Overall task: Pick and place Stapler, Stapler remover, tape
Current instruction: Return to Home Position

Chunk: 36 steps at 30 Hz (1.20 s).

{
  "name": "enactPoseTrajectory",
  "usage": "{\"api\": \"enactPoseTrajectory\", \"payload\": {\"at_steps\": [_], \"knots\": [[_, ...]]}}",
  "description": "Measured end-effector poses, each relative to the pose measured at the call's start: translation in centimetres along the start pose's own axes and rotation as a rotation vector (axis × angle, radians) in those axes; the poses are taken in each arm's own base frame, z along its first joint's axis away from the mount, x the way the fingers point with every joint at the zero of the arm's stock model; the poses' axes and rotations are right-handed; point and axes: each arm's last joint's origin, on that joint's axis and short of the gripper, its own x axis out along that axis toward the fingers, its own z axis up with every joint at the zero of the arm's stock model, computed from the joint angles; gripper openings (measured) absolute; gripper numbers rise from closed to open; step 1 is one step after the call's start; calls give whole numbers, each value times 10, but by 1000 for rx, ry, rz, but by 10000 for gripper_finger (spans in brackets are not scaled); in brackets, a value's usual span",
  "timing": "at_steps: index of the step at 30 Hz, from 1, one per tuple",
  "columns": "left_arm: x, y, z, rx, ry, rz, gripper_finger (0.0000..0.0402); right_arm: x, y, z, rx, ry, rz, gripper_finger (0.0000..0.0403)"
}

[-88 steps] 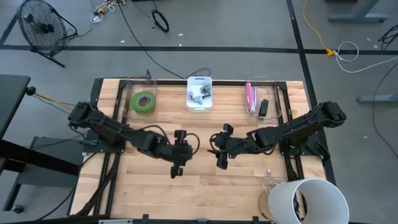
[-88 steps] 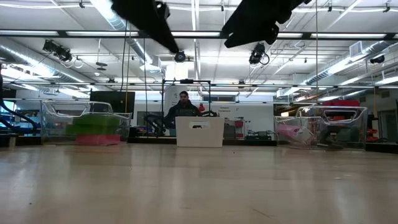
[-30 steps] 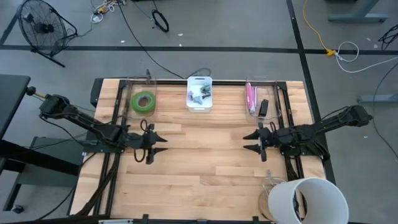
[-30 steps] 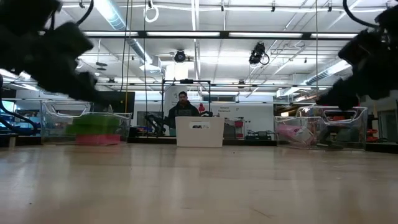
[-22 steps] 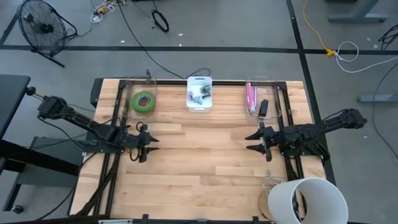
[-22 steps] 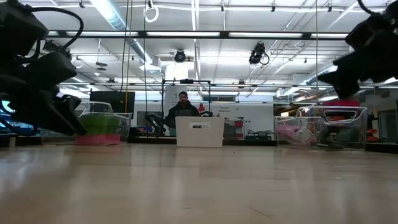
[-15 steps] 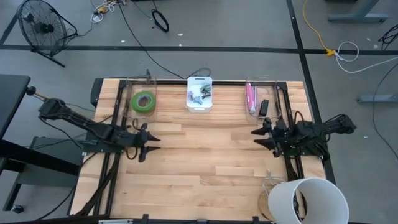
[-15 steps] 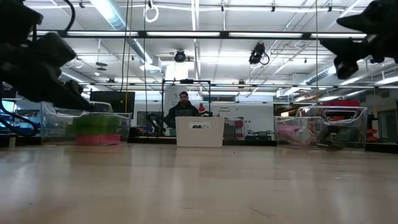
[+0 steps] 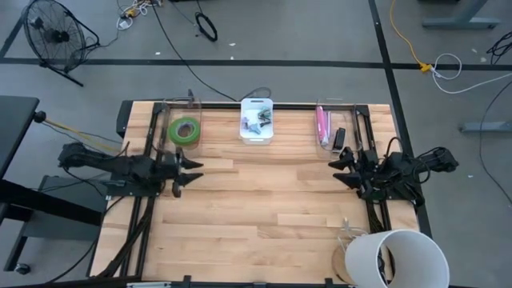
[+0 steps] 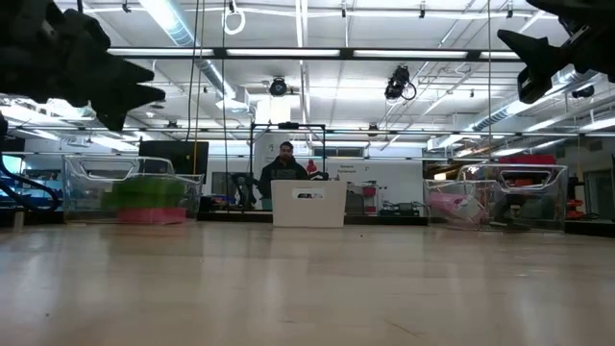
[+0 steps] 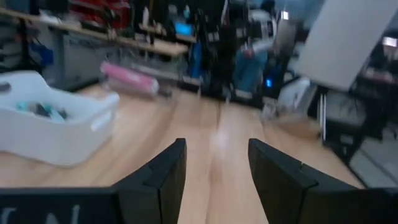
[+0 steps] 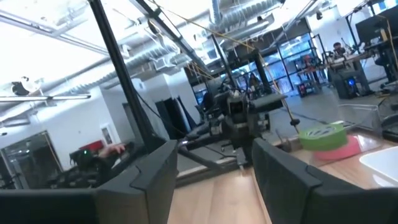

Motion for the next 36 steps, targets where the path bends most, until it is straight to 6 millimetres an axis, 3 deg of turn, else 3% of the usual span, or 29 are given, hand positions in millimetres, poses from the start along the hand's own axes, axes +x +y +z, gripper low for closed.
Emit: {"api": "enactPoseTrajectory", "payload": {"at_steps": [8,17,29,36], "knots": [[-7,8,15,-48,-163,47,177,0,0,0,0,0,0,208],[-7,13,17,-47,-185,103,177,0,-1,0,-4,-5,-7,208],[-6,21,18,-42,-206,187,177,0,-22,8,-75,-83,-236,208],[-6,21,18,-42,-205,188,177,0,-25,9,-80,-108,-297,208]]}}
